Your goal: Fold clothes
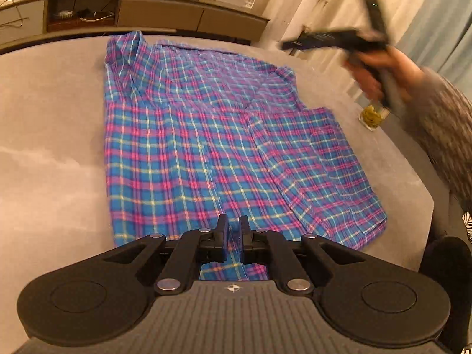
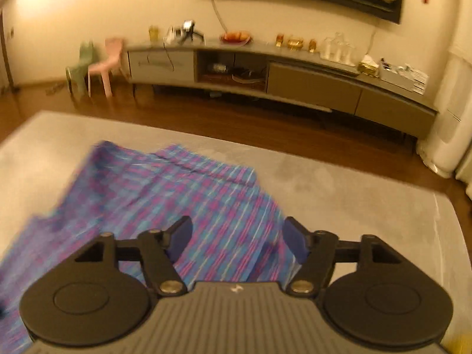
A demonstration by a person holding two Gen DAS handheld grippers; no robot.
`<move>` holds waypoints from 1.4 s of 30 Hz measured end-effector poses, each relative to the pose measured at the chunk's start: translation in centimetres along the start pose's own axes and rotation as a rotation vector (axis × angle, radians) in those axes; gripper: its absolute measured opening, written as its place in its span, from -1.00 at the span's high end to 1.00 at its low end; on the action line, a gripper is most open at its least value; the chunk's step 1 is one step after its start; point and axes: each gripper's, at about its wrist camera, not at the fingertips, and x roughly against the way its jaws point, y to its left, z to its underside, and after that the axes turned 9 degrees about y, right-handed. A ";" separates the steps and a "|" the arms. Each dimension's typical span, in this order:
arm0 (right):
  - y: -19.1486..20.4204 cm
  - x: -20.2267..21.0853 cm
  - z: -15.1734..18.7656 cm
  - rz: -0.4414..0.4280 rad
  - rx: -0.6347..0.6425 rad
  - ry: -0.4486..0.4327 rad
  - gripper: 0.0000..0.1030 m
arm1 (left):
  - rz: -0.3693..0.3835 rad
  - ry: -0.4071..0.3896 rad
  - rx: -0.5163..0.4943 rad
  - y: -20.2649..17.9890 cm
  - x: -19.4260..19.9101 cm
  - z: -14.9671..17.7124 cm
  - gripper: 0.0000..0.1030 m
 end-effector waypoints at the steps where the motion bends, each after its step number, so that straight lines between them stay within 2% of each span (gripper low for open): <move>1: -0.5 -1.8 -1.2 -0.001 0.002 0.022 -0.38 | 0.007 -0.004 -0.002 -0.3 0.0 0.2 0.88; 4: -1.9 -6.8 -3.6 -0.020 -0.014 0.096 -0.37 | 0.059 -0.011 -0.043 -1.6 0.2 0.9 0.88; 6: -2.5 -9.1 -3.8 -0.021 -0.017 0.133 -0.30 | 0.049 0.019 -0.071 -2.2 -0.5 1.3 0.88; 7: -2.7 -9.9 -3.6 -0.042 -0.021 0.153 0.01 | 0.034 0.032 -0.069 -2.1 -0.9 1.5 0.88; 8: -3.0 -10.5 -3.4 -0.059 -0.024 0.169 0.60 | 0.015 0.043 -0.056 -1.8 -1.3 1.6 0.88; 9: -2.9 -10.6 -3.2 -0.059 -0.020 0.167 0.74 | -0.004 0.054 -0.044 -1.4 -1.8 1.8 0.90; 11: -2.7 -10.4 -2.7 -0.083 -0.013 0.156 0.93 | 0.022 0.047 0.012 -0.2 -2.1 1.8 0.90; 13: -1.9 -8.9 -2.1 -0.091 0.015 0.119 0.93 | 0.025 0.046 0.034 0.2 -2.1 1.6 0.90; 16: -0.2 -5.4 -1.1 -0.113 0.073 0.047 0.94 | 0.001 0.037 0.011 -0.4 -2.1 1.8 0.91; 20: 2.6 1.3 0.5 -0.149 0.147 -0.060 0.94 | -0.014 0.019 0.030 -0.4 -1.6 2.4 0.91; 23: 5.6 7.1 3.1 -0.198 0.221 -0.155 0.94 | -0.024 0.005 0.049 -0.4 -1.3 2.8 0.91; 27: 11.3 15.2 10.3 -0.263 0.373 -0.247 0.94 | -0.037 -0.013 0.076 -0.3 -0.8 3.5 0.90; 28: 12.8 16.1 12.4 -0.272 0.412 -0.245 0.94 | -0.040 -0.018 0.082 -0.3 -0.7 3.6 0.90; 33: 17.5 16.5 23.9 -0.181 0.579 -0.098 0.92 | -0.007 -0.059 0.181 1.6 1.0 5.5 0.90; 36: 17.0 14.2 26.9 -0.118 0.545 0.013 0.85 | 0.004 -0.072 0.242 2.9 2.8 7.2 0.83; 38: 15.7 14.8 27.1 -0.177 0.462 0.015 0.80 | -0.020 -0.080 0.267 3.5 4.1 8.5 0.83; 41: 12.7 17.3 26.0 -0.341 0.288 -0.072 0.75 | -0.024 -0.079 0.270 3.7 4.8 9.3 0.82; 42: 11.7 17.7 25.2 -0.365 0.231 -0.105 0.71 | -0.027 -0.076 0.256 3.5 4.6 9.2 0.82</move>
